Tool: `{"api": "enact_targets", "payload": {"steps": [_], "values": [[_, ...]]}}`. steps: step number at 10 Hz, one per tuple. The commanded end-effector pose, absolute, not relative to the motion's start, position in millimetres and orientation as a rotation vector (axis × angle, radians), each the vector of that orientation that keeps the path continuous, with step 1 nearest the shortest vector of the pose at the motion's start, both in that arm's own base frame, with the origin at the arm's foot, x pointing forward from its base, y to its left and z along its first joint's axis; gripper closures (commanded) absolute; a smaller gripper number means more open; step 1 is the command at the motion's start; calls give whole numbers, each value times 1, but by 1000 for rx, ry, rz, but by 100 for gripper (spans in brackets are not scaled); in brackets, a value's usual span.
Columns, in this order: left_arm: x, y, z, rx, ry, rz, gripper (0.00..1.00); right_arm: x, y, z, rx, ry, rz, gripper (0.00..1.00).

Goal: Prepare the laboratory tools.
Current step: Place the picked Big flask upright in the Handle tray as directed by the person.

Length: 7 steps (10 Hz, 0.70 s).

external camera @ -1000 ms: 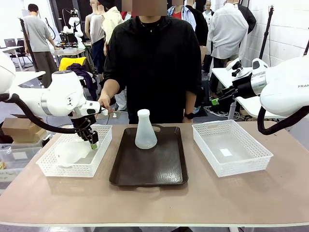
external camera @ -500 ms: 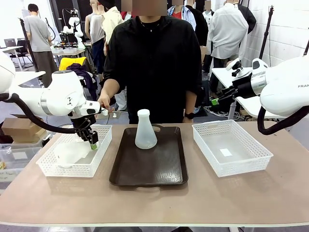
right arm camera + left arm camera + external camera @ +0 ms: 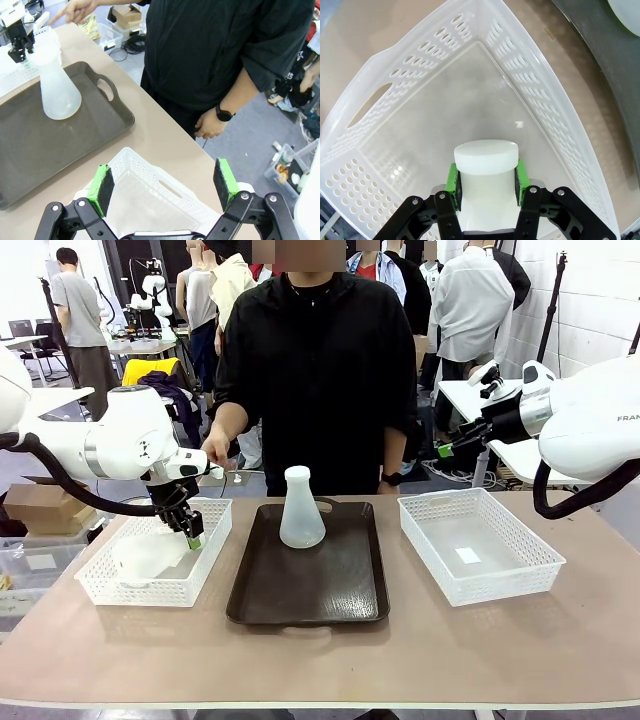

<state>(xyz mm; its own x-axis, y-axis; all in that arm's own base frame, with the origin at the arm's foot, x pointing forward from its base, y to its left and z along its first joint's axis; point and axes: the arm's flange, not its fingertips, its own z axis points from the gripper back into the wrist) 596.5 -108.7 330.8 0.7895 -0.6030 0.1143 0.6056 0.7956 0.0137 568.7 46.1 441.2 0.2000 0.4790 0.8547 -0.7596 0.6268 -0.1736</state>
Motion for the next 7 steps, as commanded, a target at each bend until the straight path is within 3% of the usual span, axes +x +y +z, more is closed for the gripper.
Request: {"api": "enact_targets", "payload": {"steps": [1,7], "values": [[598,-108,330,-21,-127,-654,100,570,45,443,308,-1043,900,0],[598,-108,330,-21,-127,-654,100,570,45,443,308,-1043,900,0]]}}
